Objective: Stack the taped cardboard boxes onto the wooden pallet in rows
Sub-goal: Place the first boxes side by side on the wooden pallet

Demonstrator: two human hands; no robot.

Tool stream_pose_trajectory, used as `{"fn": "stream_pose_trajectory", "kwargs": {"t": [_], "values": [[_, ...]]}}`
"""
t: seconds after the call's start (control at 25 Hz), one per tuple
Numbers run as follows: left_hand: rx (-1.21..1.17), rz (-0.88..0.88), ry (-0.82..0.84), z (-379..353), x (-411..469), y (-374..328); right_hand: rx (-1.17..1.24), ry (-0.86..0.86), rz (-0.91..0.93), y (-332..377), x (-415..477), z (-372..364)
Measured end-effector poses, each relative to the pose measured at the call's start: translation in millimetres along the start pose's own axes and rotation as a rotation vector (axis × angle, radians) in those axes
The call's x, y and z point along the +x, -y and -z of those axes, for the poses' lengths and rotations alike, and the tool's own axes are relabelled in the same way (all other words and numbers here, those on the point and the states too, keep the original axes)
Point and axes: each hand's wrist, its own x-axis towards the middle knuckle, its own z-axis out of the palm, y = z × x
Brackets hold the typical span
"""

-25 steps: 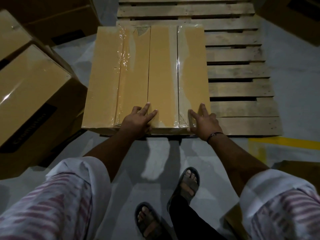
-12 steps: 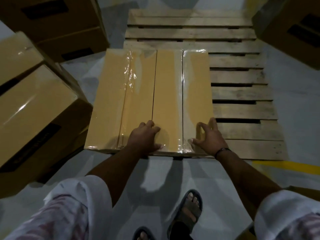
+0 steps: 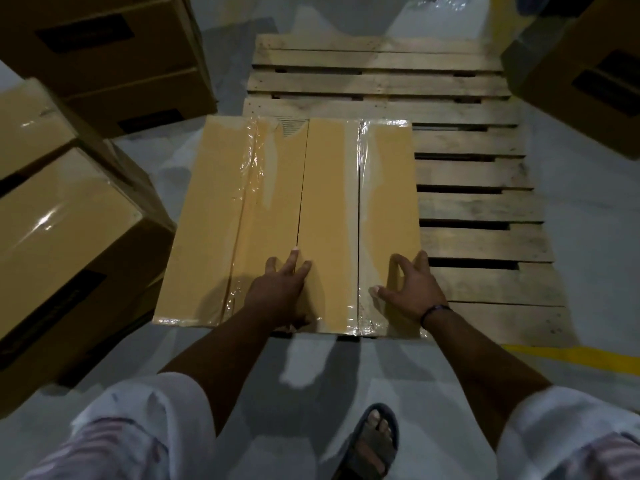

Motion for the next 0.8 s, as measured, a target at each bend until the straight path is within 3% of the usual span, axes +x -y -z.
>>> {"fn": "stream_pose_trajectory", "kwargs": {"t": [0.12, 0.2, 0.4, 0.64, 0.8], "values": [[-0.028, 0.035, 0.035, 11, -13, -15, -0.167, 0.040, 0.013, 10, -13, 20], [-0.104, 0.049, -0.028, 23, -39, -34, -0.201, -0.053, 0.079, 29, -37, 36], [-0.218, -0.069, -0.161, 73, -146, -88, -0.034, -0.175, 0.156, 73, -150, 95], [-0.355, -0.173, -0.182, 153, -282, -151, 0.146, -0.343, 0.041, 64, -331, 172], [-0.398, -0.381, -0.204, 194, -345, -219, 0.294, -0.464, -0.055, 39, -423, 205]]}}
